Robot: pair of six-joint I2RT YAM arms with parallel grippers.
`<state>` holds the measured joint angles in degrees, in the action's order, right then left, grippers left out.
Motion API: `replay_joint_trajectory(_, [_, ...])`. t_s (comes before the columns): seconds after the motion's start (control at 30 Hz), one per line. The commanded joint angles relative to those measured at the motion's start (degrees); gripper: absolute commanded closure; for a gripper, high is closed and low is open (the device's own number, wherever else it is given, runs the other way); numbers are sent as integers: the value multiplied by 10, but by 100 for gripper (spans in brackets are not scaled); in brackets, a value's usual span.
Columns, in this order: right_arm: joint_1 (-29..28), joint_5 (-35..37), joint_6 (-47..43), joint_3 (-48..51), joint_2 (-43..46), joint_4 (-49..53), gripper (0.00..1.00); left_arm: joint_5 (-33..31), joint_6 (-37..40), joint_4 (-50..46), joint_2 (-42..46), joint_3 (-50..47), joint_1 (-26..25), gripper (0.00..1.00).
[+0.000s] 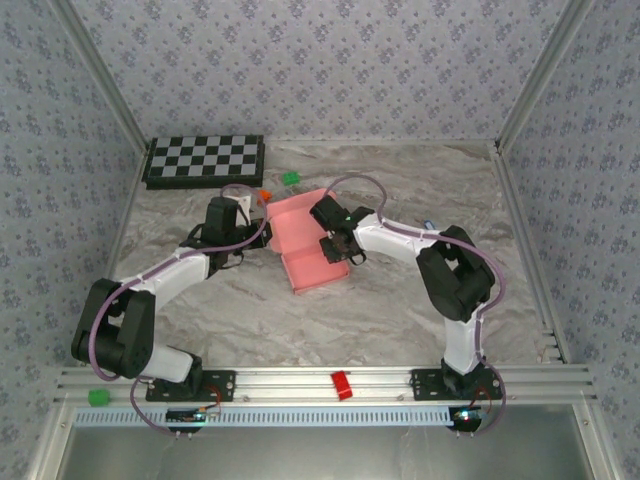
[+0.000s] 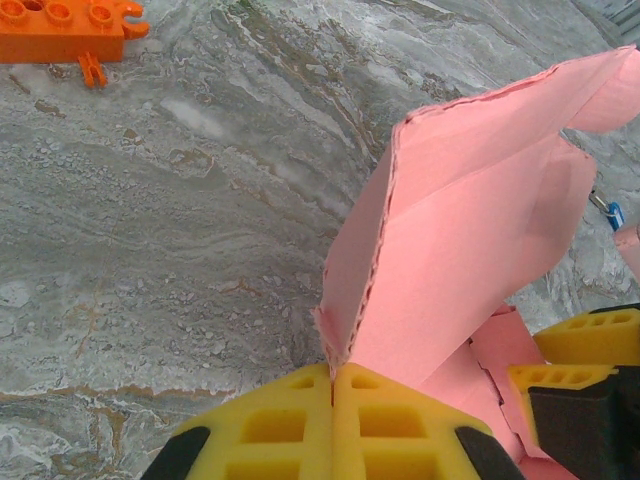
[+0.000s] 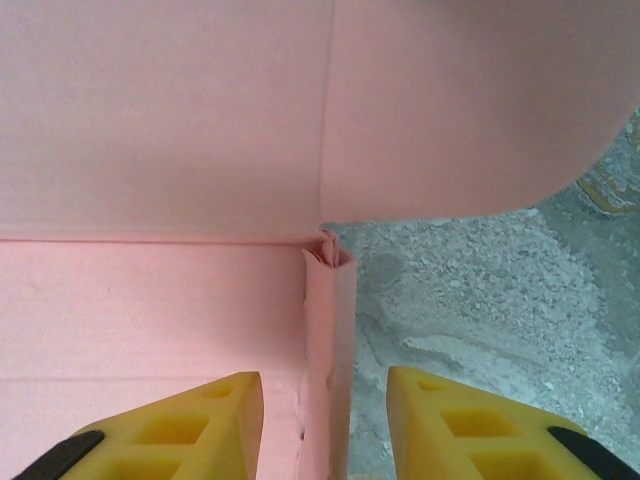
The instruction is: Fold the paper box
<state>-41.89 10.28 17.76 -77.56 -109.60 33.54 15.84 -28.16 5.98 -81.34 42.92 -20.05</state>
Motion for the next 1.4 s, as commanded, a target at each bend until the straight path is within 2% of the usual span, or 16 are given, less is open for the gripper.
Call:
replay_joint_trajectory(0.0, [-1, 7, 8, 3, 26, 40, 62, 10, -4, 11, -7, 12, -6, 100])
replay_joint_trajectory(0.43, [-5, 1, 11, 27, 39, 53, 67, 9, -3, 9, -9, 13, -6, 100])
replay_joint_trajectory(0.7, [-6, 0, 13, 28, 31, 67, 74, 10, -3, 10, -9, 13, -6, 100])
replay_joint_trajectory(1.37, [-14, 10, 19, 9, -1, 104, 76, 8, -3, 11, -13, 16, -8, 100])
